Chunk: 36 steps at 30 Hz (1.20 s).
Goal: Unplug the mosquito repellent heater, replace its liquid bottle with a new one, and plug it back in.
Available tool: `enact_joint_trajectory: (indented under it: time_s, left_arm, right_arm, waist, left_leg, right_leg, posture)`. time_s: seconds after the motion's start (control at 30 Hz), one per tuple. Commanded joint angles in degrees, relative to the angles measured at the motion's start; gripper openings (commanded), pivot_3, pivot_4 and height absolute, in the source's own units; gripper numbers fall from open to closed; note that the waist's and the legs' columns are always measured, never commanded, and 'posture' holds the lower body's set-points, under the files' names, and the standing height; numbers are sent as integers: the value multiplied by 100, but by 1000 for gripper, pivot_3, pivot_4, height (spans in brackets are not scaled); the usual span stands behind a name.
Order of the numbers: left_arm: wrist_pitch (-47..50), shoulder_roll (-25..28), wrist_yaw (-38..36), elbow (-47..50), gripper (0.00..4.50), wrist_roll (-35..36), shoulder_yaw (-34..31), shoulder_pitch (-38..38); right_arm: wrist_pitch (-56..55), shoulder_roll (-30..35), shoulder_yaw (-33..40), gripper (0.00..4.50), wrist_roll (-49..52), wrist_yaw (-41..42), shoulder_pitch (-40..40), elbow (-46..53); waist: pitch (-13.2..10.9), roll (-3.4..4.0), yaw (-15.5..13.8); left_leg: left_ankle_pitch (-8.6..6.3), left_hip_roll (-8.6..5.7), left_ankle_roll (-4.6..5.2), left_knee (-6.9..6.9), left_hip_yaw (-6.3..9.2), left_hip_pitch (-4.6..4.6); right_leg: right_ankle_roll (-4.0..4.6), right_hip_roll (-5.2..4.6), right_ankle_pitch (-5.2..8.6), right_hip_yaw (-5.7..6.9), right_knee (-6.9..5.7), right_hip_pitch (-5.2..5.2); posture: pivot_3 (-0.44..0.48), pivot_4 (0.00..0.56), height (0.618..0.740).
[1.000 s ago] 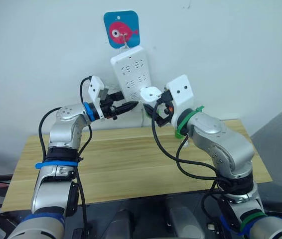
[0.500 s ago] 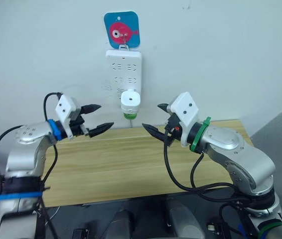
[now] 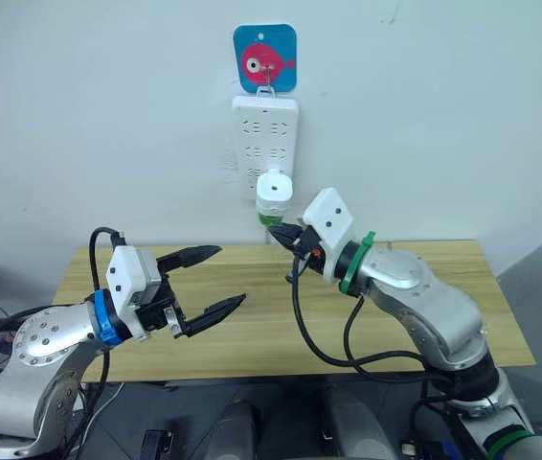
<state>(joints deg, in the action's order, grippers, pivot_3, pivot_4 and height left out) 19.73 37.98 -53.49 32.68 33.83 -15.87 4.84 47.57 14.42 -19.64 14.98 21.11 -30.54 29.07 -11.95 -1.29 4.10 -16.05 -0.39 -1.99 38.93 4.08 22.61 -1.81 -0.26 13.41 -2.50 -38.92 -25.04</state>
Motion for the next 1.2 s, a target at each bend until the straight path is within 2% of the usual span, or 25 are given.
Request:
enact_joint_trajectory:
  time_s: [0.03, 0.3, 0.8, 1.2]
  left_arm:
    - [-21, -50, 161, 377, 4500, 152, 23, 121]
    - [-136, -85, 257, 442, 4500, 78, 181, 277]
    - [-217, -57, 241, 249, 4500, 82, 309, 147]
    - [-193, -45, 276, 177, 4500, 68, 433, -22]
  right_arm:
    - [-245, -135, -57, 27, -160, -71, -110, -72]
    - [-488, -402, 68, 27, -473, -286, -171, -487]
    - [-503, -661, 217, 27, -642, -440, -255, -684]
    - [-518, -599, 129, 27, -948, -472, -311, -819]
  waist:
    - [0, 0, -27]
    - [0, 0, -48]
    - [0, 0, -65]
    - [0, 0, -72]
  left_leg:
    - [0, -1, 0, 0, -1, 0]
    - [0, 1, 0, -2, 0, -1]
    - [0, 2, 0, -2, -1, 0]
    - [0, 2, 0, -2, -1, -2]
  right_leg:
    - [0, 0, 0, -1, 1, 0]
    - [1, 2, 0, 1, 1, -1]
    - [2, 6, 1, 1, 1, -1]
    - [2, 7, 1, 1, 1, 0]
  posture:
    - [-22, 166, 740]
    - [-15, 164, 740]
    - [-23, 169, 740]
    - [-25, 170, 740]
